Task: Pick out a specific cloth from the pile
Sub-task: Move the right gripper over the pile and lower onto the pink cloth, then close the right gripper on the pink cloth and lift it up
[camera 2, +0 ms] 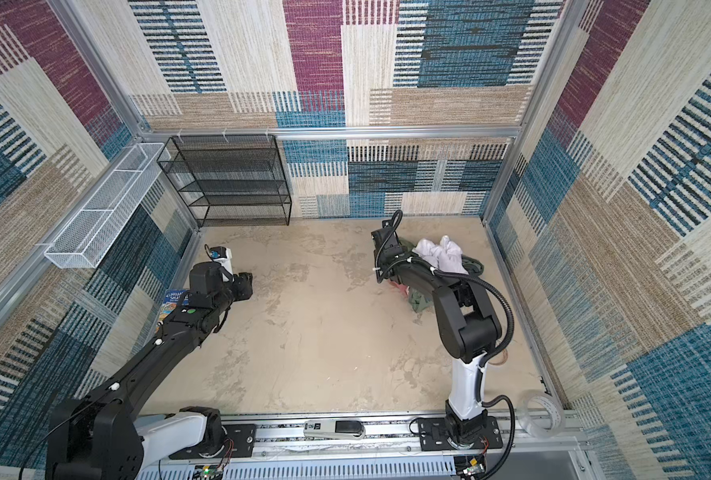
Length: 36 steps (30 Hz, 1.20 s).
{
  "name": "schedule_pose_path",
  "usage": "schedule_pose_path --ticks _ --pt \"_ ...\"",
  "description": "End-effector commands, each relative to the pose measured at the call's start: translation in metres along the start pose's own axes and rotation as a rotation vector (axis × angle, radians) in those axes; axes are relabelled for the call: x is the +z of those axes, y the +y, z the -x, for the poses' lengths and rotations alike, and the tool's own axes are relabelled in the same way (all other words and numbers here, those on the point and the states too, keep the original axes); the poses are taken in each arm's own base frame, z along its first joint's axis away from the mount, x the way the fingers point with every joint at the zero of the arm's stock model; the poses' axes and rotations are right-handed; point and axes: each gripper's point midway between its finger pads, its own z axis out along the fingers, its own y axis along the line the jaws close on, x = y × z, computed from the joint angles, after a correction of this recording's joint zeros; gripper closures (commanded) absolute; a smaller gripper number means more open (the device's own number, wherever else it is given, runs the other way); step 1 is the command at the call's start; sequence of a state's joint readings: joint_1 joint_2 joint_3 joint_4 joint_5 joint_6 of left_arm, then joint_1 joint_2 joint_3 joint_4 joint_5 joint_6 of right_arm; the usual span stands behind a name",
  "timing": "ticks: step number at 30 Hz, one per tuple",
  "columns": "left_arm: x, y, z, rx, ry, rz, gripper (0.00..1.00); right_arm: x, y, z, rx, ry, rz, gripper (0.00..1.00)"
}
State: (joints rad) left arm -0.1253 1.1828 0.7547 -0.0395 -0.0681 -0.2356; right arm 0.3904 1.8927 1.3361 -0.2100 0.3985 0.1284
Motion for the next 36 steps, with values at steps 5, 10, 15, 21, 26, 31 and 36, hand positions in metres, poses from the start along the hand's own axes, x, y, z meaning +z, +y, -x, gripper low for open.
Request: schedule_pose_path --ticks 5,10,15,21,26,31,36 --pt "-0.007 -0.005 0.007 -0.036 -0.015 -0.025 0.47 -0.038 -0.001 0.039 0.102 -0.121 0.146 1.0" --pt "-0.011 -0.007 0.012 -0.049 -0.024 -0.035 0.48 -0.062 -0.007 0.055 0.134 -0.168 0.198 1.0" --pt "-0.014 -0.007 0.015 -0.055 -0.035 -0.036 0.48 -0.083 -0.017 0.071 0.159 -0.215 0.241 1.0" --pt "-0.017 -0.007 0.015 -0.063 -0.035 -0.036 0.48 -0.103 -0.025 0.085 0.173 -0.26 0.271 1.0" --pt "-0.019 -0.006 0.016 -0.07 -0.039 -0.036 0.48 -0.119 -0.034 0.099 0.196 -0.303 0.282 1.0" --pt "-0.021 -0.007 0.018 -0.076 -0.046 -0.04 0.48 -0.133 -0.039 0.11 0.21 -0.339 0.292 1.0" --pt "-0.022 -0.008 0.019 -0.078 -0.047 -0.043 0.48 -0.141 -0.048 0.12 0.228 -0.371 0.286 1.0"
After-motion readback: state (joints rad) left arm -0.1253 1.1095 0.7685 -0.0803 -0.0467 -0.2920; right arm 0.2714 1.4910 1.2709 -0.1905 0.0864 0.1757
